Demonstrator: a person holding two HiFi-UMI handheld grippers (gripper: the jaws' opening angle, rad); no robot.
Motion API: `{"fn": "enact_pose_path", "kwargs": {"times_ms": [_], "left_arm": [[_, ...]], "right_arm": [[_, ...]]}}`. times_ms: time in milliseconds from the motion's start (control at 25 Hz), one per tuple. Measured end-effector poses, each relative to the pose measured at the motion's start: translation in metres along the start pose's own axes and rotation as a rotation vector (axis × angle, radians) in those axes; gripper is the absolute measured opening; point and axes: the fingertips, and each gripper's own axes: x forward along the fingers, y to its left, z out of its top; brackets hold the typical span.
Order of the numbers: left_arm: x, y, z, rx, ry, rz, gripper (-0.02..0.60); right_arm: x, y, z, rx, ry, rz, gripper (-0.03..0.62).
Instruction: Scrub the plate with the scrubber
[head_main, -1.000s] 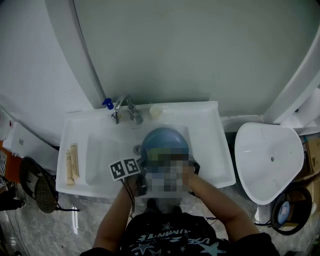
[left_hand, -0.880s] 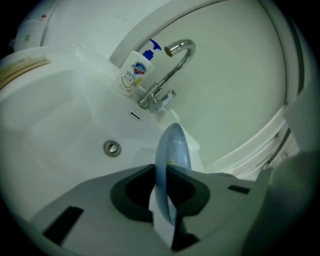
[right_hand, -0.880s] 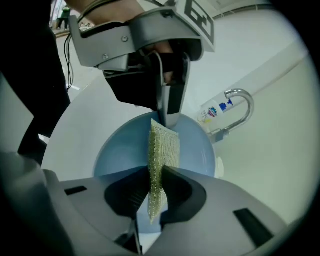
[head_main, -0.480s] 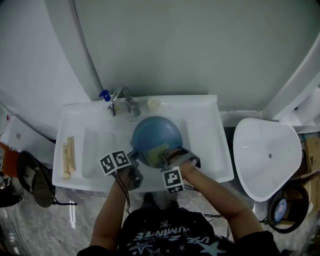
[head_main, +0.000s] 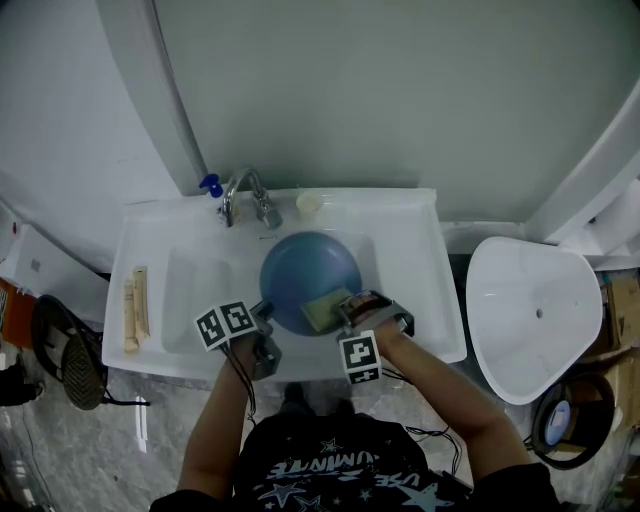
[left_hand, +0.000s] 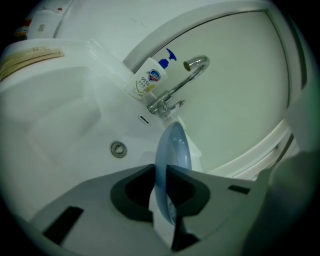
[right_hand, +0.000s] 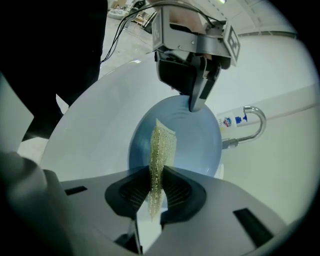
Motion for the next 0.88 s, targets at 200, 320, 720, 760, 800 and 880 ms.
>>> {"fn": "enact_pose_path", "kwargs": {"times_ms": [200, 320, 720, 760, 800, 880], "left_arm": [[0.003, 0.001, -0.005, 0.015, 0.017, -0.001, 0.051], [0.003, -0.002, -0.011, 0.031, 0.035, -0.016, 0.051], [-0.005, -0.018, -0.035, 0.092, 0.084, -0.104, 0.051], [-0.006, -0.019, -0.037, 0.095, 0.084, -0.109, 0.051], [-0.007, -0.02, -0.038, 0.097, 0.083, -0.112, 0.051], [-0.008, -0.02, -0.04, 0.101, 0.084, -0.112, 0.051]], "right_arm": [[-0.007, -0.017, -0.003, 0.093, -0.023, -0.043, 0.072], [-0.012, -0.04, -0.01, 0.146, -0.014, -0.099, 0.073], [-0.014, -0.082, -0.023, 0.226, 0.041, -0.178, 0.074], [-0.013, -0.082, -0.022, 0.228, 0.046, -0.179, 0.074], [-0.012, -0.082, -0.022, 0.234, 0.052, -0.177, 0.074], [-0.009, -0.081, -0.021, 0.254, 0.065, -0.172, 0.074]]}}
